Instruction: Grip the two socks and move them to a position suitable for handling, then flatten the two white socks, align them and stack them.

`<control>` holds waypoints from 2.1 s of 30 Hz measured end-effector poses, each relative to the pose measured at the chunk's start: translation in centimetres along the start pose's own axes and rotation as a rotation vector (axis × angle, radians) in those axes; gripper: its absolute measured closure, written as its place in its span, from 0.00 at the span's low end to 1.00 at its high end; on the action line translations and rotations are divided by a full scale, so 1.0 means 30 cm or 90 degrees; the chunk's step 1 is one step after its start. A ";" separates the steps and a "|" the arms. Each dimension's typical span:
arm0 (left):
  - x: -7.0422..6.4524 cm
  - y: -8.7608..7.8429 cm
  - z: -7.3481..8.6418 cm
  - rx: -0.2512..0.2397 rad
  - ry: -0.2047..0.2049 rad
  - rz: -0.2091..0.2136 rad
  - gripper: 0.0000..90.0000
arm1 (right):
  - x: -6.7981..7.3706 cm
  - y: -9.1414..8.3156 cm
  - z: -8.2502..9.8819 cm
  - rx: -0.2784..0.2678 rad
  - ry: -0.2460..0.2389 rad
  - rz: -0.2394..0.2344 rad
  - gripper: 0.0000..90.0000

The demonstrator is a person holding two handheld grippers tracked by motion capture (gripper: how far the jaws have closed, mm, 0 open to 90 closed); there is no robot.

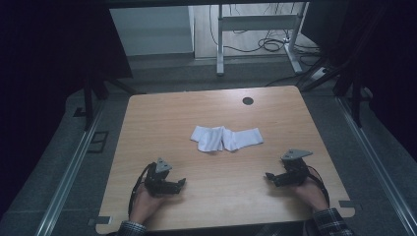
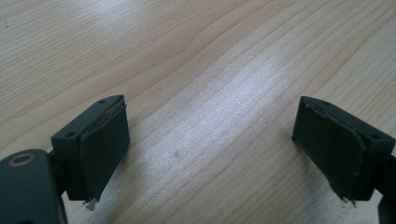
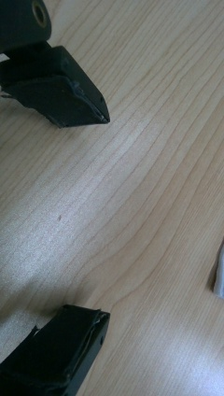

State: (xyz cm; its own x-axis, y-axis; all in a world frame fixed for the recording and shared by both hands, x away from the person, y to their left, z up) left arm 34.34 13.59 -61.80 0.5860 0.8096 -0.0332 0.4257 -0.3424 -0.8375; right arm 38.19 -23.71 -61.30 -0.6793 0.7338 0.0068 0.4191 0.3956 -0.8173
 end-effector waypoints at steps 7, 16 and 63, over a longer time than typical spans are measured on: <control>0.000 0.000 0.000 0.000 -0.001 0.000 0.12 | 0.000 0.001 -0.001 0.000 -0.002 -0.001 0.05; 0.000 -0.001 0.001 0.000 0.000 0.001 0.12 | 0.000 -0.001 0.000 0.011 -0.001 0.003 0.06; -0.001 -0.001 0.002 0.000 0.000 0.001 0.12 | -0.070 0.006 -0.232 0.009 0.092 0.003 0.20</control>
State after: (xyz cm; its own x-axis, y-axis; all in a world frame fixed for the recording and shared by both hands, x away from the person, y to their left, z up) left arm 34.28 13.61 -61.80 0.5866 0.8091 -0.0350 0.4244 -0.3439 -0.8376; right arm 43.89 -21.34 -57.45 -0.5834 0.8077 0.0853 0.4124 0.3851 -0.8256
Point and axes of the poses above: each handheld gripper's, and its own axes: y roughly forward along the jaws, z roughly out of its underside, x roughly to its left, the point moved 10 cm from there along y, roughly forward along the jaws, and after that the axes turned 10 degrees about x, right-handed, at the moved point
